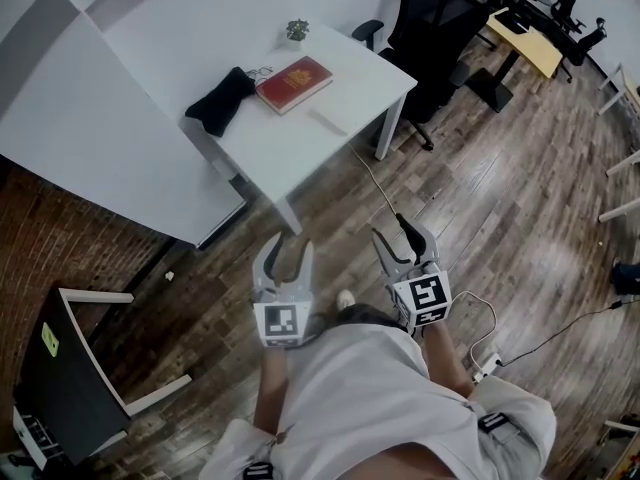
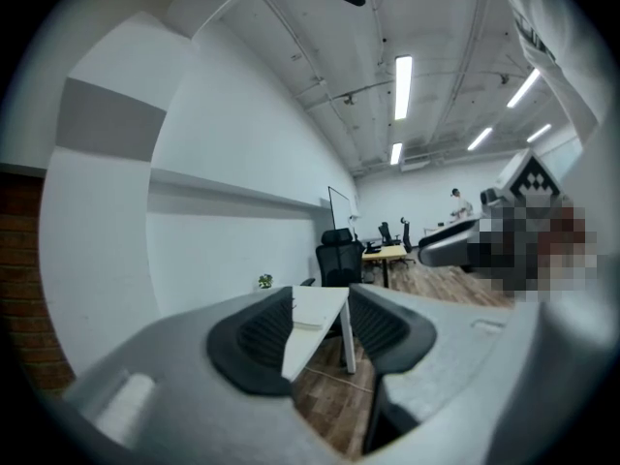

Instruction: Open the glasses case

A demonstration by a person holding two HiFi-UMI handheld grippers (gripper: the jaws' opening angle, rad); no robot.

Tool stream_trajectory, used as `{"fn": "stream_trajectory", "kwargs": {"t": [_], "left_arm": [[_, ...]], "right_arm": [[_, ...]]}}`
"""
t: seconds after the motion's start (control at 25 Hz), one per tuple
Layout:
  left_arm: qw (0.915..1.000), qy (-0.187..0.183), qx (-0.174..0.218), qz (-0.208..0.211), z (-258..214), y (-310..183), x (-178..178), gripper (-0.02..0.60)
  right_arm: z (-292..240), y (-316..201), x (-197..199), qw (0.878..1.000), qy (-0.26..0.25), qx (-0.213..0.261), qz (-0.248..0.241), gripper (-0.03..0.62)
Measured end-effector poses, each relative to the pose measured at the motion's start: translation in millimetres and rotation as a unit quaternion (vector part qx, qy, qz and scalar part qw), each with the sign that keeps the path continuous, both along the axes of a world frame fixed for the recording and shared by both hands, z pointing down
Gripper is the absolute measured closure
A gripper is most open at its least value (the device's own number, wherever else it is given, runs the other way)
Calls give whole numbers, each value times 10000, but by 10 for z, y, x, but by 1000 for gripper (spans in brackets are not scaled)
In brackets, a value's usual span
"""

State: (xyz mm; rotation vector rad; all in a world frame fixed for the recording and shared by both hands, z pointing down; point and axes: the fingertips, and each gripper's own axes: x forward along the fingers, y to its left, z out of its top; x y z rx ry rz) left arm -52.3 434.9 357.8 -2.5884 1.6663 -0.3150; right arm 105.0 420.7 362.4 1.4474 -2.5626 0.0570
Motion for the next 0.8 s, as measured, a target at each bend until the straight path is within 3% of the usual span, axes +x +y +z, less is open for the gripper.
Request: {"fn": "stream_trajectory", "kwargs": {"t": [0.8], "left_arm": [[9999, -56, -87, -127, 61, -692, 237, 402]], "right_arm": [[124, -741, 202, 9998, -67, -155, -121, 390]]}}
